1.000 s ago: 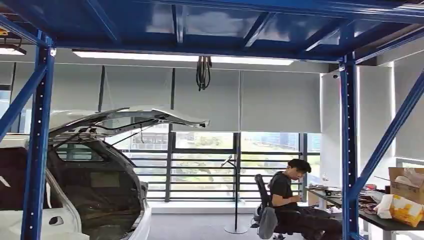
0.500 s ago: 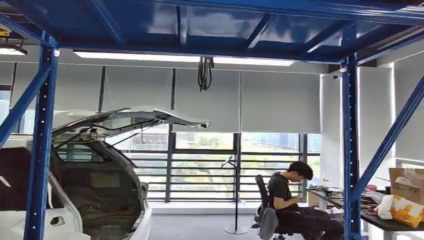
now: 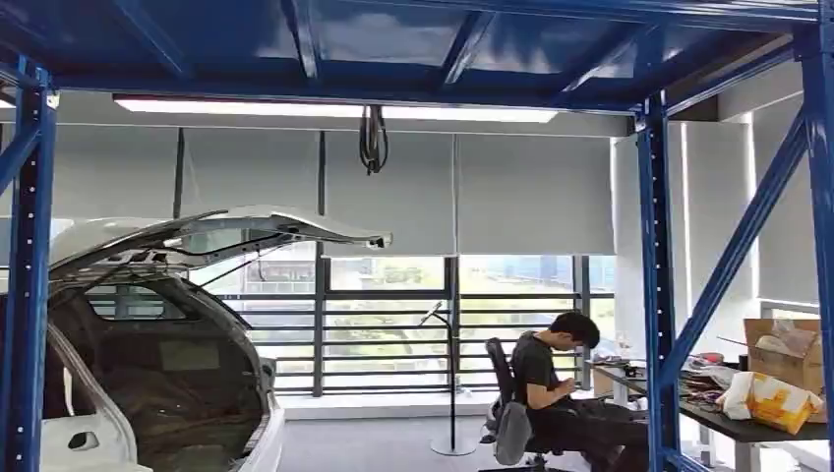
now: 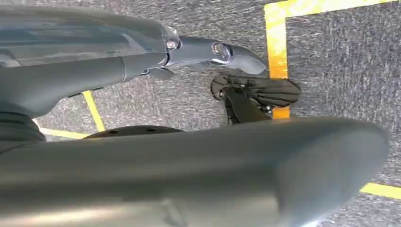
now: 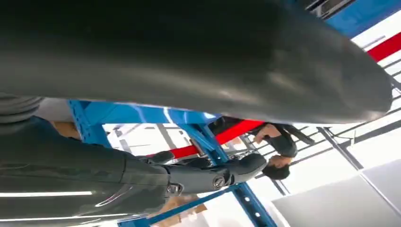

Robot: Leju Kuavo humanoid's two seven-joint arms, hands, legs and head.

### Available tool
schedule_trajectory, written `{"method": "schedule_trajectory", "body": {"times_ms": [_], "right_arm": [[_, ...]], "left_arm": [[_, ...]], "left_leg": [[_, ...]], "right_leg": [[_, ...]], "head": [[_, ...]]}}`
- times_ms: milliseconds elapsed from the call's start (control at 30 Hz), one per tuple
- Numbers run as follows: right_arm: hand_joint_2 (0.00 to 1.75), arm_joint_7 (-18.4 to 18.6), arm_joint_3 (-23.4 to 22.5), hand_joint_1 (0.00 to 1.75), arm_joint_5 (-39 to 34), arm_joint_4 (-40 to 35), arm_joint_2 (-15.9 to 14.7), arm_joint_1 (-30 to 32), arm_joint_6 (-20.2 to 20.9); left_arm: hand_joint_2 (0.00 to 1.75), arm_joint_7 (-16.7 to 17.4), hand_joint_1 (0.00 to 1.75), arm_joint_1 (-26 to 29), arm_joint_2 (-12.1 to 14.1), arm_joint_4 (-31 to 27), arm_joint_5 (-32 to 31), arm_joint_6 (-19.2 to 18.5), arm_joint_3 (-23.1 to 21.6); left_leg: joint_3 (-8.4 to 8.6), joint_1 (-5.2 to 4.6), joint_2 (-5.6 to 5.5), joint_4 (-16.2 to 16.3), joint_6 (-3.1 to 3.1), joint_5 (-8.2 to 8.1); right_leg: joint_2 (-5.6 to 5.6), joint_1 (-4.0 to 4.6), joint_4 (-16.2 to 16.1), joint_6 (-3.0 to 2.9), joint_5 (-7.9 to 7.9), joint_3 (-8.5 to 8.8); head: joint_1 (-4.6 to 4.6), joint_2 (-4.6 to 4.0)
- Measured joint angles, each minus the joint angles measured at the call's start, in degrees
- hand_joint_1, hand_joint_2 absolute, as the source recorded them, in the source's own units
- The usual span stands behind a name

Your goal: Take the parts from the cabinet and place them on the table.

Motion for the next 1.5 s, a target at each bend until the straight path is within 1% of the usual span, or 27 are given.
{"method": "schedule_trajectory", "body": {"times_ms": [33, 67, 133, 167, 200, 267, 300, 333, 400, 467, 533, 567, 633, 667, 700, 733, 767, 833, 933, 1000, 1033, 1067, 1133, 1200, 1267, 1367, 1500], "right_arm": [[0.0, 0.0, 0.0, 0.0, 0.0, 0.0, 0.1, -0.1, 0.0], [0.0, 0.0, 0.0, 0.0, 0.0, 0.0, 0.1, -0.1, 0.0], [0.0, 0.0, 0.0, 0.0, 0.0, 0.0, 0.1, -0.1, 0.0], [0.0, 0.0, 0.0, 0.0, -0.1, 0.0, 0.2, 0.0, 0.0], [0.0, 0.0, 0.0, 0.0, -0.1, 0.0, 0.2, 0.1, 0.0], [0.0, -0.1, 0.0, 0.0, -0.1, 0.0, 0.3, 0.1, 0.0], [0.0, -0.1, 0.0, 0.0, -0.2, 0.0, 0.3, 0.1, 0.0], [0.0, -0.1, 0.0, 0.0, -0.2, 0.0, 0.3, 0.1, 0.0], [0.0, -0.1, 0.0, 0.0, -0.2, 0.1, 0.3, -0.1, 0.0], [0.0, -0.1, 0.1, 0.0, -0.3, 0.0, 0.3, 0.0, 0.0], [0.0, -0.1, 0.0, 0.0, -0.3, 0.0, 0.3, -0.1, 0.0], [0.0, -0.2, 0.0, 0.0, -0.4, 0.0, 0.3, -0.3, 0.0], [0.0, -0.2, 0.0, 0.0, -0.4, 0.0, 0.3, -0.3, 0.0], [0.0, -0.2, 0.0, 0.0, -0.4, 0.1, 0.3, 0.0, 0.0], [0.0, -0.2, 0.0, 0.0, -0.5, 0.3, 0.3, 0.0, 0.0], [0.0, -0.2, 0.0, 0.0, -0.5, 0.4, 0.3, 0.0, 0.0], [0.0, -0.2, 0.0, 0.0, -0.5, 0.4, 0.3, 0.0, 0.0], [0.0, -0.2, 0.0, 0.0, -0.5, 0.4, 0.3, 0.0, 0.0], [0.0, -0.2, 0.0, 0.0, -0.6, 0.4, 0.3, -0.1, 0.0], [0.0, -0.3, 0.0, 0.0, -1.6, 0.3, 0.3, 0.1, 0.5], [0.0, -0.5, 0.0, 0.0, -3.9, 0.2, 0.2, 0.3, 2.0], [0.0, -1.0, 0.1, 0.0, -8.0, 0.3, -0.4, 0.3, 4.1], [0.0, -2.4, 0.0, 0.0, -17.7, 0.7, -2.8, 0.7, 9.1], [0.0, -4.6, -0.8, 0.0, -25.4, 1.6, -6.6, 1.1, 11.5], [0.0, -5.1, -1.4, 0.0, -24.3, 2.4, -8.9, 0.9, 11.2], [0.0, -4.9, -1.4, 0.0, -21.0, 3.8, -11.0, 0.6, 10.6], [0.0, -4.8, -1.2, 0.0, -20.0, 5.0, -12.6, 0.1, 10.2]], "left_arm": [[0.0, 0.0, 0.0, -0.1, 0.0, 0.0, 0.0, 0.0, 0.0], [0.0, 0.0, 0.0, -0.1, 0.0, 0.0, 0.0, 0.0, 0.0], [0.0, 0.0, 0.0, 0.0, 0.0, 0.0, 0.0, 0.0, 0.0], [0.0, 0.0, 0.0, 0.1, 0.0, 0.0, 0.0, 0.0, 0.0], [0.0, 0.0, 0.0, 0.3, 0.0, 0.0, 0.0, 0.0, 0.0], [0.0, 0.0, 0.0, 0.3, 0.0, 0.0, 0.0, 0.0, 0.0], [0.0, 0.0, 0.0, 0.2, 0.0, 0.0, 0.0, 0.0, 0.0], [0.0, -0.1, 0.0, 0.2, 0.0, 0.0, 0.0, 0.0, 0.0], [0.0, -0.1, 0.0, 0.1, 0.0, 0.0, 0.0, 0.0, 0.0], [0.0, -0.2, 0.0, 0.2, 0.0, 0.0, 0.0, -0.1, 0.0], [0.0, -0.2, 0.0, 0.2, 0.0, 0.0, 0.0, -0.1, 0.0], [0.0, -0.3, 0.0, 0.1, 0.0, 0.0, 0.0, -0.1, 0.0], [0.0, -0.3, 0.0, 0.0, 0.0, 0.0, 0.0, -0.1, 0.0], [0.0, -0.3, 0.0, 0.0, 0.0, 0.0, 0.0, -0.2, 0.0], [0.0, -0.3, 0.0, 0.1, 0.0, 0.0, 0.0, -0.2, 0.0], [0.0, -0.3, 0.0, 0.2, 0.0, 0.0, 0.0, -0.1, 0.0], [0.0, -0.3, 0.0, 0.3, 0.0, 0.0, 0.0, -0.1, 0.0], [0.0, -0.3, 0.0, 0.2, 0.0, 0.0, 0.0, -0.1, 0.0], [0.0, -0.3, 0.0, 0.2, -0.1, 0.1, 0.0, -0.1, 0.0], [0.0, -0.3, 0.0, 0.2, -0.1, 0.1, 0.0, -0.1, 0.0], [0.0, -0.4, 0.0, 0.2, -0.1, 0.1, -0.1, 0.0, 0.0], [0.0, -0.7, 0.0, 0.1, -0.1, 0.1, -0.1, 0.0, 0.0], [0.0, -0.8, 0.0, 0.1, 0.0, 0.1, -0.2, 0.0, 0.0], [0.0, -0.8, 0.0, 0.2, 0.2, 0.1, -0.3, -0.2, 0.0], [0.0, -0.9, 0.0, 0.4, 0.2, 0.1, -0.6, -0.2, 0.0], [0.0, -0.9, 0.0, 0.2, 0.3, 0.1, -0.9, -0.2, 0.0], [0.0, -1.0, 0.0, 0.4, 0.3, 0.1, -1.1, -0.2, 0.0]], "left_leg": [[-0.36, 0.05, -0.01, 1.2, -0.17, -0.74], [-1.85, 0.06, -0.01, 4.3, -0.22, -2.34], [-7.12, 0.07, -0.01, 14.1, -0.38, -6.31], [-9.56, 0.07, -0.01, 18.1, -0.4, -7.08], [-10.7, 0.06, -0.02, 19.2, -0.4, -6.36], [-8.95, 0.07, -0.01, 13.5, -0.17, -1.23], [-6.9, 0.06, -0.01, 8.2, 0.06, 2.19], [-5.38, 0.06, -0.02, 3.9, 0.3, 4.4], [-4.19, -0.26, -0.08, 2.4, 0.69, 2.61], [-4.38, -0.56, -0.16, 2.5, 1.15, 2.41], [-3.71, -0.09, -0.14, 1.8, 1.76, 2.43], [-3.38, 0.01, -0.07, 1.6, 2.13, 2.2], [-3.04, -0.02, -0.05, 1.6, 2.54, 1.89], [-2.77, -0.06, -0.06, 1.6, 2.63, 1.59], [-2.39, -0.11, -0.07, 1.6, 2.66, 1.25], [-1.94, -0.15, -0.09, 1.6, 2.67, 0.94], [-1.3, -0.21, -0.14, 1.6, 2.64, 0.5], [0.07, -0.27, -0.24, 1.6, 2.3, -0.47], [-0.14, -0.25, -0.26, 1.5, 1.37, -0.92], [0.53, -0.24, -0.09, 0.4, 0.83, -0.72], [1.03, -0.4, -0.13, 0.2, 1.09, -0.63], [1.12, -0.5, -0.14, 0.2, 1.49, 0.16], [1.41, -0.58, -0.14, -0.1, 1.46, 0.17], [1.43, -0.56, -0.14, -0.1, 1.46, 0.18], [1.48, -0.49, -0.13, -0.3, 1.4, 0.13], [2.13, -0.31, -0.13, -1.5, 0.61, -0.68], [2.25, -0.34, -0.13, -1.4, 0.56, -0.62]], "right_leg": [[-0.02, -0.07, -0.1, -0.33, -0.13, 0.2], [-0.08, -0.05, -0.1, -0.73, -0.34, 0.35], [-0.12, 0.12, -0.1, -1.2, -0.67, 0.62], [-0.04, 0.24, 0.0, -1.3, -0.86, 0.82], [0.08, 0.26, 0.0, -1.34, -1.15, 1.2], [0.35, 0.26, 0.0, -1.15, -1.91, 2.34], [0.44, 0.24, 0.0, -0.96, -2.41, 3.11], [0.47, 0.24, 0.0, -0.67, -2.93, 3.71], [0.7, 0.55, 0.2, 0.13, -3.35, 3.59], [0.68, 0.28, -0.4, 0.66, -3.37, 3.7], [0.49, 0.16, 0.1, 1.32, -4.22, 3.97], [0.34, 0.23, 2.5, 1.5, -5.34, 2.84], [0.25, 0.16, 9.9, 1.79, -8.04, -1.39], [0.2, 0.16, 14.9, 1.9, -9.07, -4.6], [0.19, 0.17, 17.2, 1.93, -8.67, -6.58], [0.18, 0.18, 16.5, 1.87, -7.16, -6.91], [0.17, 0.21, 13.1, 1.73, -4.25, -6.04], [0.09, 0.51, 3.3, 0.91, 2.05, -2.59], [0.03, 1.26, 1.4, -0.26, 0.57, -1.71], [0.27, 1.31, 0.8, -0.53, 0.57, -1.42], [0.24, 0.91, -0.1, -0.09, 0.91, -0.72], [0.27, 0.81, -0.5, -0.05, 0.95, -0.38], [0.2, 0.8, -0.5, -0.13, 0.67, -0.16], [0.14, 0.88, -0.4, -0.32, 0.46, -0.09], [0.19, 0.98, -0.4, -0.4, 0.41, -0.1], [0.16, 1.14, -0.3, -0.46, 0.38, -0.19], [0.08, 1.11, -0.3, -0.48, 0.38, 0.0]], "head": [[0.02, 0.0], [0.02, -0.02], [0.02, -0.02], [0.02, -0.02], [0.02, -0.02], [0.02, -0.02], [0.0, -0.02], [0.02, -0.02], [0.0, 0.02], [0.02, -0.02], [0.02, -0.02], [0.0, -0.02], [0.0, -0.02], [0.0, -0.02], [0.0, -0.02], [0.0, -0.02], [0.0, -0.02], [0.0, -0.02], [0.0, 0.0], [-0.02, -0.02], [0.0, 0.0], [0.0, -0.02], [0.02, -0.02], [0.0, -0.02], [0.0, -0.02], [0.0, -0.02], [0.0, -0.02]]}}
